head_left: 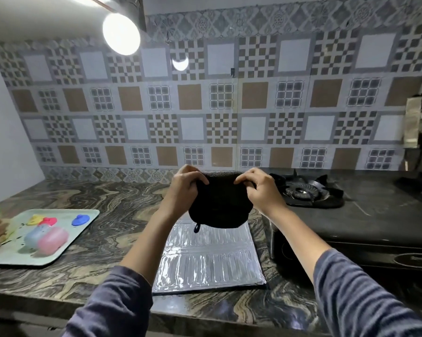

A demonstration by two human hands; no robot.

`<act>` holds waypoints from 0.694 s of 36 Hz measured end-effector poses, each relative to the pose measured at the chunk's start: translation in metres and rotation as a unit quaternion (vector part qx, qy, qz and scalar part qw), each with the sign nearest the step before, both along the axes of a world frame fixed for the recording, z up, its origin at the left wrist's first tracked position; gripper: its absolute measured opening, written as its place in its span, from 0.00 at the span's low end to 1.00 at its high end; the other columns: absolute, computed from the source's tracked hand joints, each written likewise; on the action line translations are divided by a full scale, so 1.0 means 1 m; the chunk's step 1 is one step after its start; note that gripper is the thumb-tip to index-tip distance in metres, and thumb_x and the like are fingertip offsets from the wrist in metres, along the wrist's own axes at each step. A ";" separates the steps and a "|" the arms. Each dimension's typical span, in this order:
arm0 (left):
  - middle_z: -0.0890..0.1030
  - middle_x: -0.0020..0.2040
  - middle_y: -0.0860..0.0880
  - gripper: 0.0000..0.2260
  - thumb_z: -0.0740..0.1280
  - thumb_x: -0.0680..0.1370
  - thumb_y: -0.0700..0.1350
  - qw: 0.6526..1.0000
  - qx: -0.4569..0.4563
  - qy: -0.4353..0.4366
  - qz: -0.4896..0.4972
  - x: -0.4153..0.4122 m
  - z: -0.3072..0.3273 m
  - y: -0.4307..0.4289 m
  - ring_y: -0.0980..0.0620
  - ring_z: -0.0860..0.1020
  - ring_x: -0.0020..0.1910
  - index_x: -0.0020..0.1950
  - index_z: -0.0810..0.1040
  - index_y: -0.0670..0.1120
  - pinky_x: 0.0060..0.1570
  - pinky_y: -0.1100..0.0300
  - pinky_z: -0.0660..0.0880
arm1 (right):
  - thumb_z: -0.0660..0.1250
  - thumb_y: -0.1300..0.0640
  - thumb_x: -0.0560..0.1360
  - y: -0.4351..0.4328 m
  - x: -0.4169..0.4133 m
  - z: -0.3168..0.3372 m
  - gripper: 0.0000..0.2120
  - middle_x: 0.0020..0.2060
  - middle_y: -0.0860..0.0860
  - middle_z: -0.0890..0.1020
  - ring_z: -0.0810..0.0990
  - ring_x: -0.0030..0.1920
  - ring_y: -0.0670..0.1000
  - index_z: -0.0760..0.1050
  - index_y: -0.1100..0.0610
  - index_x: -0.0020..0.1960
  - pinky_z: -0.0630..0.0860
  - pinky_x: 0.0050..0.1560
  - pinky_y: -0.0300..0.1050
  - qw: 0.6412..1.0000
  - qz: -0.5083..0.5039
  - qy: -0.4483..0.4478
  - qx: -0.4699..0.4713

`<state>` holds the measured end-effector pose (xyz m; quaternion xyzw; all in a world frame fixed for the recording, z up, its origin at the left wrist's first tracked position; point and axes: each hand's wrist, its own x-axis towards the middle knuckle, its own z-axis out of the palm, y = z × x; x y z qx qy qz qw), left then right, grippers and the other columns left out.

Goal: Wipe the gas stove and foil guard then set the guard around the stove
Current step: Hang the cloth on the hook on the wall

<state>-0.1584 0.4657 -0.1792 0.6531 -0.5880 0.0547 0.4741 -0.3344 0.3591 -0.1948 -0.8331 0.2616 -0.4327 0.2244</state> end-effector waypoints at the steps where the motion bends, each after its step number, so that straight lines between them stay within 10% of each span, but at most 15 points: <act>1: 0.74 0.49 0.49 0.18 0.55 0.71 0.25 1.000 0.010 0.000 -0.003 0.003 0.000 -0.003 0.55 0.71 0.49 0.43 0.83 0.39 0.45 0.83 0.66 | 0.58 0.73 0.74 -0.002 0.004 0.001 0.16 0.42 0.51 0.77 0.72 0.38 0.42 0.82 0.59 0.47 0.66 0.40 0.29 1.000 -0.003 -0.004 0.001; 6: 0.74 0.51 0.50 0.21 0.54 0.70 0.26 0.999 0.042 -0.023 -0.024 0.030 0.005 -0.029 0.54 0.72 0.52 0.48 0.82 0.42 0.45 0.75 0.70 | 0.54 0.75 0.72 -0.023 0.031 0.007 0.20 0.44 0.51 0.76 0.75 0.47 0.50 0.81 0.60 0.48 0.73 0.48 0.39 0.999 -0.027 -0.026 -0.009; 13: 0.72 0.51 0.50 0.15 0.57 0.75 0.30 0.998 0.024 -0.037 -0.043 0.082 0.013 -0.082 0.55 0.72 0.51 0.52 0.81 0.40 0.47 0.82 0.65 | 0.56 0.72 0.74 -0.063 0.081 0.021 0.16 0.46 0.54 0.77 0.74 0.46 0.47 0.80 0.61 0.52 0.68 0.45 0.25 0.997 -0.058 -0.021 -0.046; 25: 0.73 0.58 0.42 0.19 0.67 0.68 0.28 0.990 -0.048 -0.112 -0.067 0.132 0.034 -0.172 0.45 0.75 0.57 0.57 0.78 0.40 0.55 0.64 0.70 | 0.66 0.71 0.71 -0.135 0.127 0.048 0.16 0.49 0.47 0.71 0.72 0.49 0.45 0.76 0.57 0.56 0.64 0.44 0.24 0.990 -0.110 -0.004 -0.088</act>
